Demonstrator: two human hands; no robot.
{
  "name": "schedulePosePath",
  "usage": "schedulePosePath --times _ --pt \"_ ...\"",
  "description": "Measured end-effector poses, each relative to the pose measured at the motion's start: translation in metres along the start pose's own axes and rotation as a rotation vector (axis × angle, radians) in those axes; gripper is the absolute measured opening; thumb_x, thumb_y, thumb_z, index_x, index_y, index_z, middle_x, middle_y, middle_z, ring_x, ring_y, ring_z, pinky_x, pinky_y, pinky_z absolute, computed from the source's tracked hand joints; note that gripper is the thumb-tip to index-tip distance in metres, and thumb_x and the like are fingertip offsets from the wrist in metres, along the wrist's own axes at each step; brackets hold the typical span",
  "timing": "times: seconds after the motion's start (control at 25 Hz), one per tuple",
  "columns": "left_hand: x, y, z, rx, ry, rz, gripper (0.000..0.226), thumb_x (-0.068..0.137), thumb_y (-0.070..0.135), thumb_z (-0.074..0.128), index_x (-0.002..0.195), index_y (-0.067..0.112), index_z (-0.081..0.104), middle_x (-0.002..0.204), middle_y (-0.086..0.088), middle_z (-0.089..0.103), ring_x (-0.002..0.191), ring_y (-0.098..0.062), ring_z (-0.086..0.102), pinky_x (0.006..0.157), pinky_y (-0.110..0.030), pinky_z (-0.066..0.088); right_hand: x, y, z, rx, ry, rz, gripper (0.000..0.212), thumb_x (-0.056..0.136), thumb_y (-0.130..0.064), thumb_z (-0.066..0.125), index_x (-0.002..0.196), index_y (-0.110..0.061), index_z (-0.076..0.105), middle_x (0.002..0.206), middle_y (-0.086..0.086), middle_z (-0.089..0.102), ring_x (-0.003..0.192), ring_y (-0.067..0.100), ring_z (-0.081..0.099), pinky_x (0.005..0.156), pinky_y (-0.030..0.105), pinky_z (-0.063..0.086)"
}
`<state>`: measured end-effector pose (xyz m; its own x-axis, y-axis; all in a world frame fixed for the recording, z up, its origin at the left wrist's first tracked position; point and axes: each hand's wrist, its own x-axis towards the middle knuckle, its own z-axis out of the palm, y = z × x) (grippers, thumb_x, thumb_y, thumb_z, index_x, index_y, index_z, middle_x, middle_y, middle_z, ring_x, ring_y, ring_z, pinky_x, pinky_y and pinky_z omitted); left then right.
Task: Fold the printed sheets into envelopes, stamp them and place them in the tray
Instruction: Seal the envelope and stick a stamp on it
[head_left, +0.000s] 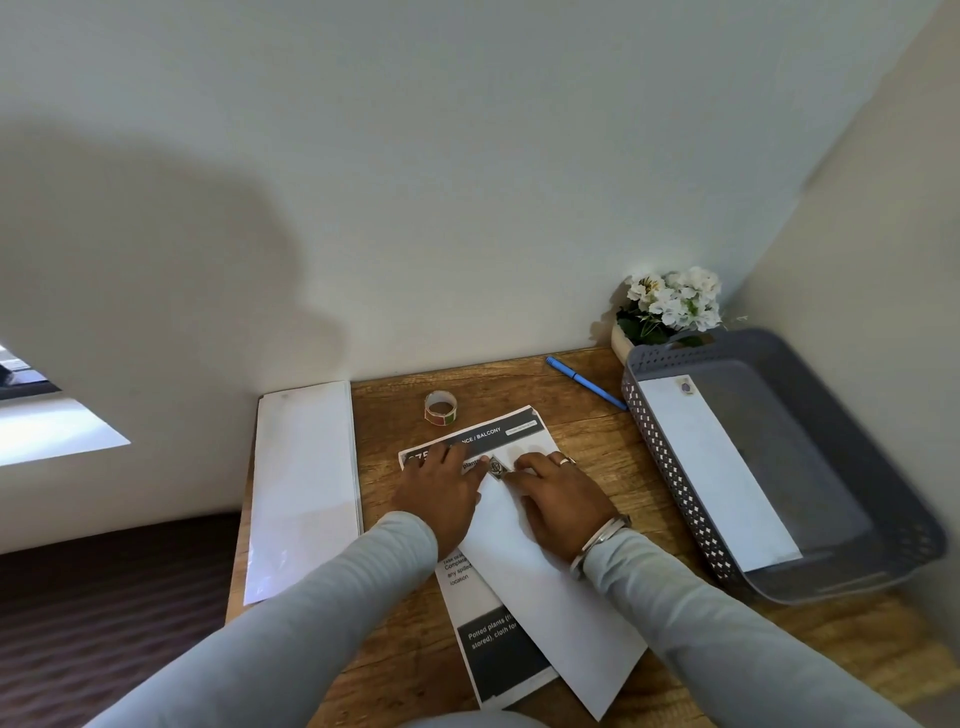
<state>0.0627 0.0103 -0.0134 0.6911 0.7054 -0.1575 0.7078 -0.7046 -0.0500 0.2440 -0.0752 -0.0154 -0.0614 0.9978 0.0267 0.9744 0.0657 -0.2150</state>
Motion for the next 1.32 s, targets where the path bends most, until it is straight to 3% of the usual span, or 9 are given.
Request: schedulePosePath --times 0.2,0.36,0.44,0.56,0.68,0.8,1.08,1.32 --pt "-0.002 -0.005 0.002 -0.045 0.011 0.009 0.054 0.103 0.045 0.04 0.154 0.03 0.03 0.158 -0.005 0.03 0.145 -0.03 0.027 0.116 -0.049 0.03 0.002 0.001 -0.005 -0.031 -0.059 0.034 0.047 0.091 -0.027 0.053 0.136 -0.015 0.054 0.14 0.003 0.051 0.12 0.027 0.052 0.101 0.037 0.046" --pt "-0.003 -0.01 0.001 -0.162 0.016 -0.013 0.053 0.102 0.048 0.04 0.152 0.031 0.035 0.159 0.004 0.03 0.147 -0.023 0.024 0.119 -0.046 0.024 0.005 -0.004 -0.002 -0.121 -0.12 -0.031 0.06 0.086 -0.024 0.062 0.144 -0.023 0.046 0.133 0.005 0.056 0.111 0.028 0.057 0.091 0.039 0.053" --pt "-0.005 -0.012 0.0 -0.226 0.02 -0.031 0.052 0.102 0.049 0.041 0.15 0.031 0.039 0.159 0.008 0.032 0.147 -0.018 0.025 0.119 -0.042 0.022 0.005 -0.007 0.0 -0.129 -0.141 -0.055 0.062 0.081 -0.02 0.067 0.141 -0.022 0.051 0.129 0.007 0.057 0.106 0.029 0.059 0.085 0.039 0.055" --pt "-0.01 -0.015 0.001 -0.287 0.032 -0.039 0.049 0.102 0.05 0.041 0.146 0.031 0.044 0.159 0.01 0.033 0.146 -0.015 0.029 0.119 -0.039 0.022 0.007 -0.009 -0.007 -0.113 -0.169 -0.063 0.06 0.083 -0.018 0.065 0.141 -0.02 0.051 0.132 0.009 0.053 0.11 0.03 0.056 0.086 0.039 0.054" --pt "-0.01 -0.017 0.002 -0.292 0.027 -0.028 0.047 0.102 0.051 0.04 0.144 0.032 0.047 0.158 0.009 0.034 0.146 -0.015 0.029 0.119 -0.038 0.022 0.014 -0.012 -0.015 -0.103 -0.226 -0.042 0.065 0.09 -0.02 0.059 0.15 -0.027 0.037 0.137 0.007 0.045 0.118 0.03 0.049 0.089 0.039 0.051" --pt "-0.008 -0.018 0.0 -0.287 -0.004 -0.021 0.048 0.101 0.053 0.04 0.144 0.033 0.046 0.159 0.009 0.033 0.146 -0.015 0.028 0.12 -0.039 0.02 0.02 -0.014 -0.019 -0.085 -0.267 -0.004 0.067 0.092 -0.023 0.055 0.153 -0.031 0.029 0.137 0.006 0.04 0.114 0.029 0.052 0.085 0.038 0.051" --pt "-0.006 -0.017 -0.002 -0.248 -0.015 -0.019 0.047 0.102 0.051 0.041 0.145 0.032 0.045 0.158 0.007 0.034 0.146 -0.017 0.028 0.119 -0.04 0.022 0.027 -0.019 -0.016 -0.05 -0.294 0.079 0.073 0.087 -0.026 0.06 0.153 -0.029 0.028 0.137 0.005 0.039 0.113 0.028 0.053 0.086 0.038 0.053" --pt "-0.005 -0.012 0.001 -0.146 -0.002 0.004 0.052 0.102 0.048 0.041 0.152 0.038 0.03 0.157 0.003 0.033 0.145 -0.025 0.026 0.117 -0.046 0.025 0.018 -0.012 -0.009 -0.022 -0.218 0.057 0.069 0.086 -0.029 0.054 0.151 -0.024 0.032 0.134 0.004 0.041 0.112 0.025 0.05 0.087 0.035 0.052"
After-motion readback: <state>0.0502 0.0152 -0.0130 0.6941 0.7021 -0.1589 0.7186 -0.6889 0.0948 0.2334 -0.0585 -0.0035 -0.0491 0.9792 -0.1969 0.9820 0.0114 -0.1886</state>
